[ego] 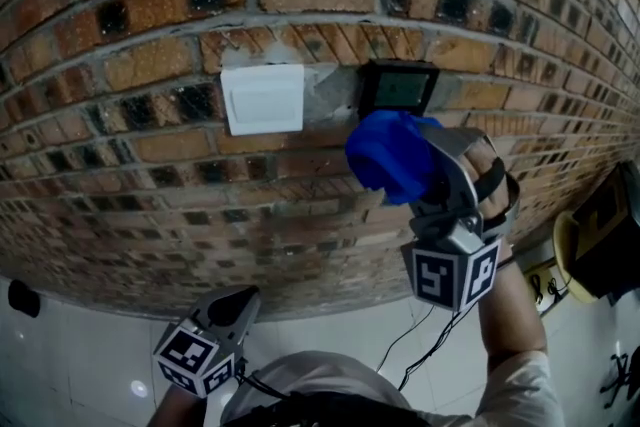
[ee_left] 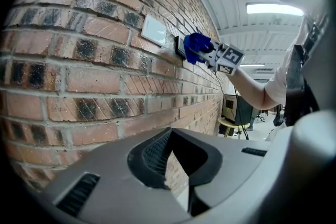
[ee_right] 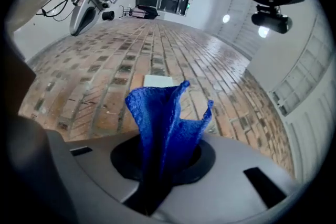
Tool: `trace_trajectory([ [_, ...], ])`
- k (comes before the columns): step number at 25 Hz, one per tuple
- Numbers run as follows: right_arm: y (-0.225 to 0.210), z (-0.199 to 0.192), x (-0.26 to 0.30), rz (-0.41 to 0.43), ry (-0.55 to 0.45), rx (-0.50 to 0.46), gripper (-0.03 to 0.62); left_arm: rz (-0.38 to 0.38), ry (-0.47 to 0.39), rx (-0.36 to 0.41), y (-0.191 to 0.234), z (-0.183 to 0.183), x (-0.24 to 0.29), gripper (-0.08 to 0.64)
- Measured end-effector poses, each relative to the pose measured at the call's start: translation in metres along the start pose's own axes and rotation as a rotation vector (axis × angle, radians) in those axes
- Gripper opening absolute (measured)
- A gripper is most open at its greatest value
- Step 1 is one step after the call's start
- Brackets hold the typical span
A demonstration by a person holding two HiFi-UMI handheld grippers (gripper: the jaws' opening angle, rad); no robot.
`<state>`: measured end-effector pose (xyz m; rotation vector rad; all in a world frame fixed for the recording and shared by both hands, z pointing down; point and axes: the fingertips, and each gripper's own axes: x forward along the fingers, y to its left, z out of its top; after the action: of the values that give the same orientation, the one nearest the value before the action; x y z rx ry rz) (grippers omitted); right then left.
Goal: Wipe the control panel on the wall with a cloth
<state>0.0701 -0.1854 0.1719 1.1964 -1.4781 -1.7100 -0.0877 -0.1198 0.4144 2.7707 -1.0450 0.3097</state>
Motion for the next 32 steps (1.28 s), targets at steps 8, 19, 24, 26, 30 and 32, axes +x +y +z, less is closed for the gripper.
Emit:
trace_trajectory([
  [8,-0.057,-0.015,0.024,-0.081,0.033,0.039,0.089,0.000,-0.005,0.001,0.000,-0.002,0.001,0.002],
  [19,0.026,-0.019,0.016,0.025,0.022,-0.006,0.089,0.011,0.004,-0.016,0.004,-0.006,0.000,0.000],
  [24,0.073,-0.024,0.011,0.103,0.035,0.020,0.089,0.010,0.016,-0.014,0.001,-0.006,0.005,0.000],
  [26,0.088,-0.028,0.010,0.132,0.039,0.032,0.089,0.007,0.025,-0.009,-0.002,-0.006,0.007,0.000],
  [30,0.099,-0.031,0.009,0.156,0.037,0.081,0.089,0.012,0.038,-0.015,-0.005,-0.008,0.007,0.001],
  [32,0.097,-0.031,0.009,0.155,0.026,0.120,0.089,0.021,0.039,-0.019,-0.007,-0.007,0.010,0.002],
])
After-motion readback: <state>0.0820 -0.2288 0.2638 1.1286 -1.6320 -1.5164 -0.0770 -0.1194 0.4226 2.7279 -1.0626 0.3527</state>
